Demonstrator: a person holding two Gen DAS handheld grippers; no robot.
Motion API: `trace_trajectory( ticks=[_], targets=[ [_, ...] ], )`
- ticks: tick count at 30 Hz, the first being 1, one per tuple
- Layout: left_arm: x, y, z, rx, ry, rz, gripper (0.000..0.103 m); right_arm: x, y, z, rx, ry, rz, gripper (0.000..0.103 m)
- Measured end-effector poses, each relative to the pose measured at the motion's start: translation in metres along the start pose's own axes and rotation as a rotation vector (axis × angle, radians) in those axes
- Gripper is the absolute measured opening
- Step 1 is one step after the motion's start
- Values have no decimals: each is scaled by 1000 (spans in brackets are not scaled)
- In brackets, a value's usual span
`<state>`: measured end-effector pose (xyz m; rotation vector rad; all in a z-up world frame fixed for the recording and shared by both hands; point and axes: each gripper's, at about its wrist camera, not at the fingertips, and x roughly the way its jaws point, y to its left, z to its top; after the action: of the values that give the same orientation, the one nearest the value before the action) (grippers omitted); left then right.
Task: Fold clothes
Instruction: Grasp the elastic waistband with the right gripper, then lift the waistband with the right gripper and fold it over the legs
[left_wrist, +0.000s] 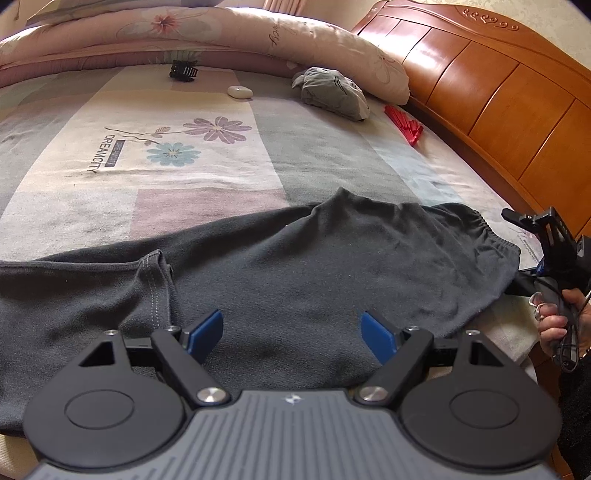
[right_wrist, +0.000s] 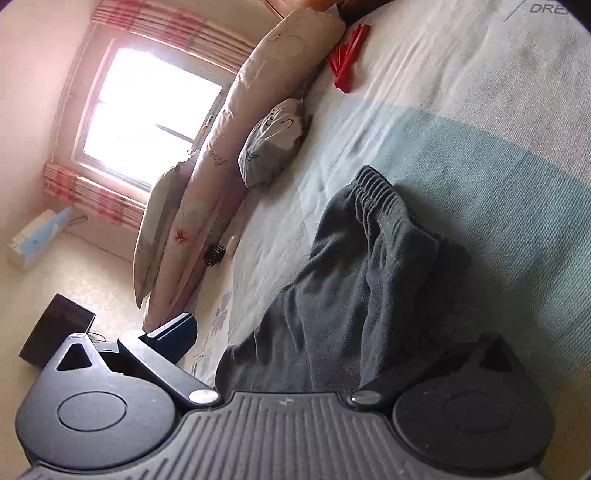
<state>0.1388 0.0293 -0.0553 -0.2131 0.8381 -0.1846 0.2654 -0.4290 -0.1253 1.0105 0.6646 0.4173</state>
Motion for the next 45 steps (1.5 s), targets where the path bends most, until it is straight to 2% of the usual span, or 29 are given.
trace_trajectory(
  ticks=[1,4,6,7,9,10,12,15,19,23,27,37,45],
  targets=[
    [0,-1,0,2,-1,-2,82,0,-4,3,15,-21,5,95],
    [-1,-4,0,3,-7,-13,82,1,-17,10,48,-86,-9,74],
    [0,-3,-2,0,-2,-14,82,0,-23,7,43,-99,-38,53],
    [1,-3,-3,-2,3,-12,82,-1,-26,6,27,-100,-46,48],
    [3,-1,-4,-8,12,-10,82,-3,-32,4,0,-101,-65,22],
    [3,-1,-4,-11,14,-9,82,-3,-33,3,-14,-99,-77,14],
    [2,-1,-3,-13,9,-9,82,-1,-31,1,-48,-95,-112,10],
    [-2,-2,-2,-4,-1,-10,82,3,-22,-3,-99,-98,-189,8],
    [-10,-2,1,30,-5,1,82,4,-12,-3,-117,-92,-243,9],
    [-22,4,3,58,2,-30,82,3,9,-5,-172,-85,-275,11],
    [-30,11,0,67,8,-27,83,0,44,-11,-293,-82,-295,11],
    [-47,28,-1,142,8,-17,85,16,140,-46,-592,-2,-278,11],
    [-65,54,-10,190,6,-9,88,44,199,-99,-737,93,-251,11]
  ],
)
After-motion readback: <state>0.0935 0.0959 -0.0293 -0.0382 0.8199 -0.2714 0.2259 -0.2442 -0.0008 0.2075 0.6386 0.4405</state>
